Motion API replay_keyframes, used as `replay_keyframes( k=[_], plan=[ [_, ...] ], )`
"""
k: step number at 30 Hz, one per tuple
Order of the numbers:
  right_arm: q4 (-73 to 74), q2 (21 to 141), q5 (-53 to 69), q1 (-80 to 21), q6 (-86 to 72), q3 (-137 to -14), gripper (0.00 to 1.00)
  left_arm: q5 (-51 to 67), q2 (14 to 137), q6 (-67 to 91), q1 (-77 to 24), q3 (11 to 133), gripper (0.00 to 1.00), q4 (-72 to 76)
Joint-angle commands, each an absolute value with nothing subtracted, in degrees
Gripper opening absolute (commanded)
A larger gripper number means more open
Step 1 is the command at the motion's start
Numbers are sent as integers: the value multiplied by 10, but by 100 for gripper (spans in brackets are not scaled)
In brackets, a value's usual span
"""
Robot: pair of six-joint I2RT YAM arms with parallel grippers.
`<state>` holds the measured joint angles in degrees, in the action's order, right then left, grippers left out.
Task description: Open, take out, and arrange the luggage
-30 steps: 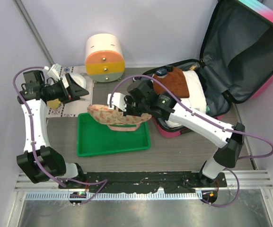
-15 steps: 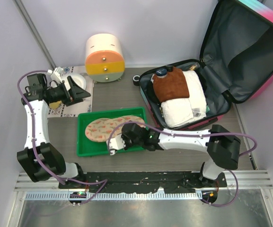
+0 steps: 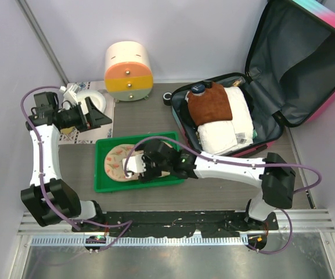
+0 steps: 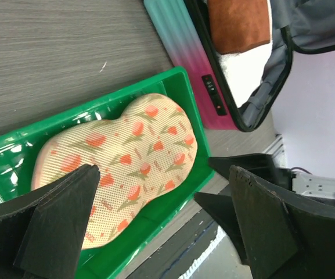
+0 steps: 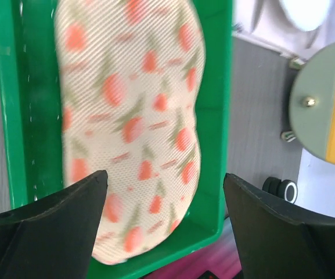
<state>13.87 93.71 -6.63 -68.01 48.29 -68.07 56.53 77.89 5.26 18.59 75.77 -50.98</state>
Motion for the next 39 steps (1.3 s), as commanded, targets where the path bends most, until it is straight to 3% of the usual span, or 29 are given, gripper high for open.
replay_keyframes(
  k=[1, 5, 9, 14, 19, 26, 33, 39],
  plan=[
    [213, 866, -28, -659, 370, -768, 87, 516, 753, 20, 149, 793, 100, -524],
    [264, 821, 14, -572, 310, -800, 87, 472, 758, 28, 92, 818, 99, -506],
    [329, 815, 30, -404, 283, -834, 82, 440, 783, 36, 27, 853, 100, -478],
    [378, 841, 56, -244, 271, -869, 77, 432, 829, 51, -30, 889, 100, -468],
    [388, 882, 133, -90, 137, -911, 78, 399, 852, 46, -90, 898, 100, -451],
    [350, 937, 170, -9, 13, -922, 79, 396, 877, 41, -121, 911, 100, -453],
    [348, 986, 220, -8, -19, -928, 67, 396, 874, 38, -124, 899, 100, -453],
    [335, 1002, 209, -8, -40, -913, 66, 394, 871, 35, -124, 897, 99, -452]
  ],
)
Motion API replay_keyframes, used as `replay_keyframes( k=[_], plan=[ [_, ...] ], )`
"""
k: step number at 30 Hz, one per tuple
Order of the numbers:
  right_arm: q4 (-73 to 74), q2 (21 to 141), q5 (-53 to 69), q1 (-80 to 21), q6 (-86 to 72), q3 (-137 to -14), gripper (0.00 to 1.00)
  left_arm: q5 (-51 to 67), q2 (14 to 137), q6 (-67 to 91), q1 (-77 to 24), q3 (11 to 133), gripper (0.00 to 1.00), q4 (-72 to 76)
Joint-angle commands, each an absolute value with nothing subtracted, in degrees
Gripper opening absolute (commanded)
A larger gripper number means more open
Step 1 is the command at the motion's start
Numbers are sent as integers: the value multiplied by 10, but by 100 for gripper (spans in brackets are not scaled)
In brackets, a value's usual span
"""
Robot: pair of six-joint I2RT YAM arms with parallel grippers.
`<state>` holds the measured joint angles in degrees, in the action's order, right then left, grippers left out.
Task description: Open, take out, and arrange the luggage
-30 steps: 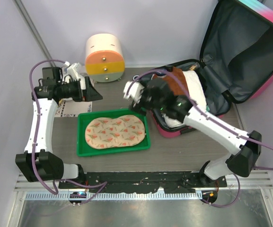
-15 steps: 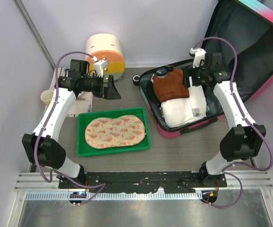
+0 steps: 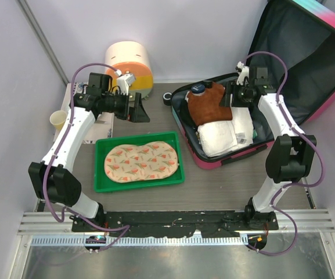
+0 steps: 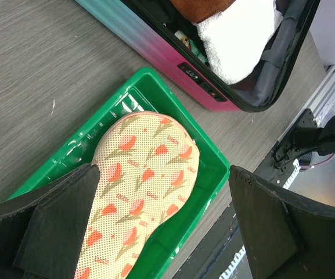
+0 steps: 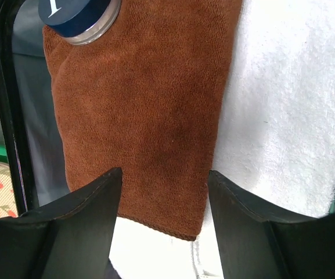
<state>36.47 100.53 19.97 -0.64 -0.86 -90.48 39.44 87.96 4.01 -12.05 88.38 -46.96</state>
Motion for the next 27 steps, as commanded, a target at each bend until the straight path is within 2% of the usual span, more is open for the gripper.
replay_keyframes(
  k=[1, 6, 10, 19, 22, 23, 25, 26, 27],
  plan=[
    [332, 1003, 203, 8, -41, -911, 66, 393, 870, 36, -125, 897, 100, -451],
    [329, 1009, 188, 11, -49, -900, 71, 395, 870, 37, -127, 897, 100, -451],
    [333, 1012, 204, 12, -54, -889, 70, 395, 868, 36, -127, 897, 100, -452],
    [347, 1019, 260, 14, -73, -881, 58, 391, 871, 35, -128, 897, 100, -452],
    [353, 1011, 268, 19, -79, -883, 43, 390, 870, 34, -128, 898, 100, -453],
    [355, 1007, 268, 22, -81, -883, 35, 389, 870, 35, -128, 898, 100, -454],
    [355, 994, 272, 32, -84, -882, 27, 389, 868, 34, -128, 900, 100, -454],
    [357, 989, 273, 38, -86, -882, 17, 388, 867, 34, -128, 898, 99, -454],
    [359, 979, 275, 46, -86, -882, 12, 387, 867, 34, -128, 899, 100, -454]
  ],
)
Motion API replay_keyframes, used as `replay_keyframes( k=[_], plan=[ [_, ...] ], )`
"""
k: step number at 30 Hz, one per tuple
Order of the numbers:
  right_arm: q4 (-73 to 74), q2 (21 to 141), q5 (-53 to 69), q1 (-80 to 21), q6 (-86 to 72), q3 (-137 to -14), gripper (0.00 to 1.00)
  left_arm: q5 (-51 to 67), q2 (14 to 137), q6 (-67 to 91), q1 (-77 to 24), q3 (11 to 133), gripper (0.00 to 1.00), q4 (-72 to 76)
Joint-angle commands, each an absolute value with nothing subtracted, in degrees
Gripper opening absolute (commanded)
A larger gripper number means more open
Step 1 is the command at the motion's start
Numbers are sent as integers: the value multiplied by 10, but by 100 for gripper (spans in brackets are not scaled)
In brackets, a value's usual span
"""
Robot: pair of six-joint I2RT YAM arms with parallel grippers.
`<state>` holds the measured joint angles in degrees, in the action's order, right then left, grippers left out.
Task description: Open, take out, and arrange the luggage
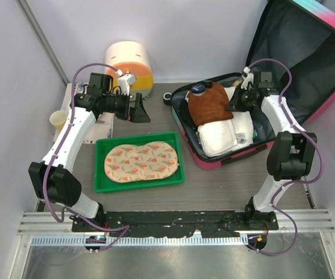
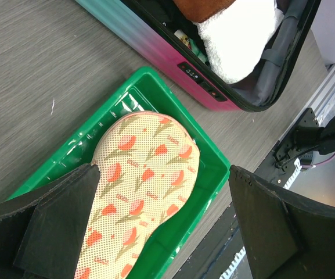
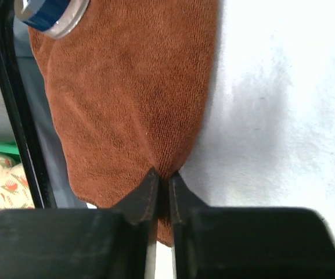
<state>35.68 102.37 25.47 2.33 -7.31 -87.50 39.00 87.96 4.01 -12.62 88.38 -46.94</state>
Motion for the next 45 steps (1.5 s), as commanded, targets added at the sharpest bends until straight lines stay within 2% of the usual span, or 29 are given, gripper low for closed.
replay_keyframes(
  k=[1, 2, 11, 21, 27, 35, 45],
  plan=[
    [365, 975, 281, 49, -86, -881, 7, 387, 867, 33, -129, 899, 100, -454],
    [368, 970, 284, 54, -85, -879, 1, 388, 867, 33, -128, 899, 100, -454],
    [393, 896, 348, 92, -108, -846, 1, 388, 866, 26, -130, 898, 100, -456],
    [403, 830, 421, 113, -165, -824, 1, 349, 881, -57, -174, 946, 100, -504],
    [340, 795, 469, 136, -255, -816, 1, 324, 915, -85, -218, 995, 100, -528],
    [302, 780, 516, 136, -274, -837, 1, 312, 964, -85, -272, 1067, 100, -539],
    [84, 698, 505, 137, -447, -750, 1, 274, 979, -48, -355, 1109, 100, -472]
  ],
)
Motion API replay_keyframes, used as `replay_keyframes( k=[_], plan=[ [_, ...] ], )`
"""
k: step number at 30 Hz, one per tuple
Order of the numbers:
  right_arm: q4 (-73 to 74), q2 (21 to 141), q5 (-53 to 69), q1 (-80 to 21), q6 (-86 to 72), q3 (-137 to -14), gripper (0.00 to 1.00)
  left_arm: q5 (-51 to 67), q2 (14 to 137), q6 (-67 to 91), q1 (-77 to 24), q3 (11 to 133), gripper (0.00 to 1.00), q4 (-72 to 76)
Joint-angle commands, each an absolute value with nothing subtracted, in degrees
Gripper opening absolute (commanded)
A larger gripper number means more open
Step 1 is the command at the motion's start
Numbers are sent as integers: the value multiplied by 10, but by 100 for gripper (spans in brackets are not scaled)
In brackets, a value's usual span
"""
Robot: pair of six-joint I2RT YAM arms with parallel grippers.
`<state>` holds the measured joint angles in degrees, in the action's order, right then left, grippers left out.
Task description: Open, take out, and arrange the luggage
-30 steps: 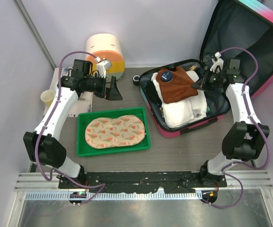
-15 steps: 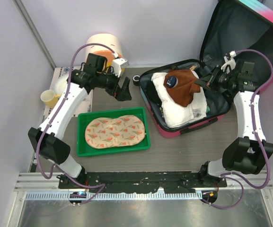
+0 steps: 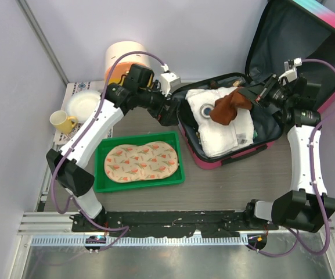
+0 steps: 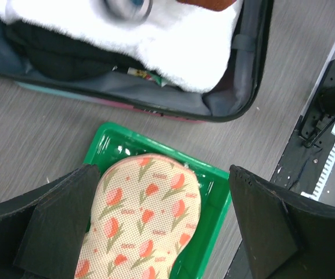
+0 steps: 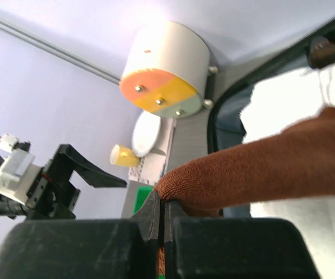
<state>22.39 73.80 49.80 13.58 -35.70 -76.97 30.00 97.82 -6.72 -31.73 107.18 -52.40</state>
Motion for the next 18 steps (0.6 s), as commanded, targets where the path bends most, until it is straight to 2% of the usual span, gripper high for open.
replay_keyframes(
  k=[1, 11, 15, 18],
  plan=[
    [73, 694, 500, 136, -467, -747, 1, 262, 980, -43, -378, 1112, 100, -465],
    [61, 653, 483, 137, -507, -736, 1, 144, 989, 70, -469, 1104, 100, -299],
    [45, 613, 455, 136, -529, -702, 1, 27, 951, 85, -510, 1028, 100, -184],
    [44, 582, 428, 136, -538, -693, 1, -60, 931, 16, -572, 958, 100, -104]
  ],
)
